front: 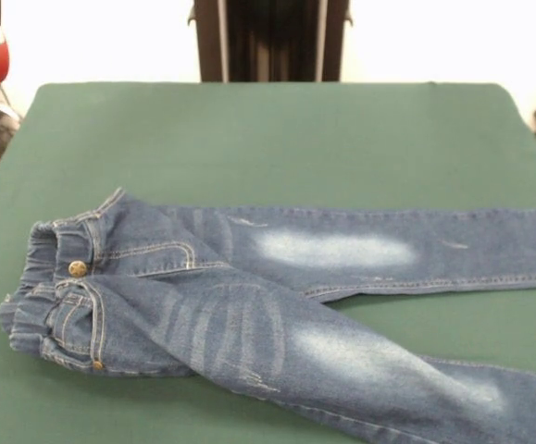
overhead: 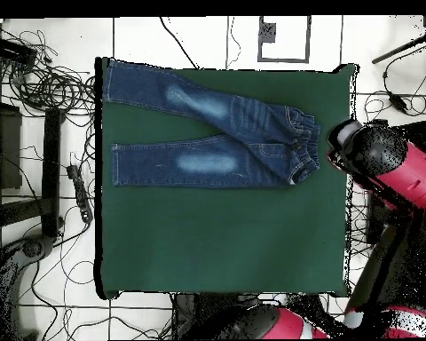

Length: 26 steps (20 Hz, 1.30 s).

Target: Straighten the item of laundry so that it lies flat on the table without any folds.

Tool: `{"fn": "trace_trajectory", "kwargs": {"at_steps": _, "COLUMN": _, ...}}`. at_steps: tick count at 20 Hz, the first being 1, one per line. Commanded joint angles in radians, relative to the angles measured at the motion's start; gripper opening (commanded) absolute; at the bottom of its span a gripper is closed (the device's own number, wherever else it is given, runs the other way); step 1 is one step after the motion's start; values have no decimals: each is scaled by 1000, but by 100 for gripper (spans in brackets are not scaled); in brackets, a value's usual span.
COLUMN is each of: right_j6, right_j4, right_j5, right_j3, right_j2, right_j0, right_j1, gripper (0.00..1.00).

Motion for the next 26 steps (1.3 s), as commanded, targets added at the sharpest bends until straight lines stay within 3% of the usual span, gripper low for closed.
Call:
{"fn": "trace_trajectory", "kwargs": {"at_steps": 1, "right_j6": 77, "right_j4": 79, "right_j5": 165, "right_j3": -67, "right_j2": 130, "right_j0": 47, "right_j1": 122, "gripper": 100}}
{"fn": "trace_trajectory", "kwargs": {"at_steps": 18, "right_j6": 125, "right_j4": 141, "right_j5": 222, "right_j3": -226, "right_j2": 87, "right_j0": 70, "right_j1": 230, "gripper": 100}}
{"fn": "trace_trajectory", "kwargs": {"at_steps": 26, "right_j6": 188, "right_j4": 163, "right_j5": 280, "right_j3": -356, "right_j2": 35, "right_j0": 87, "right_j1": 301, "gripper": 100}}
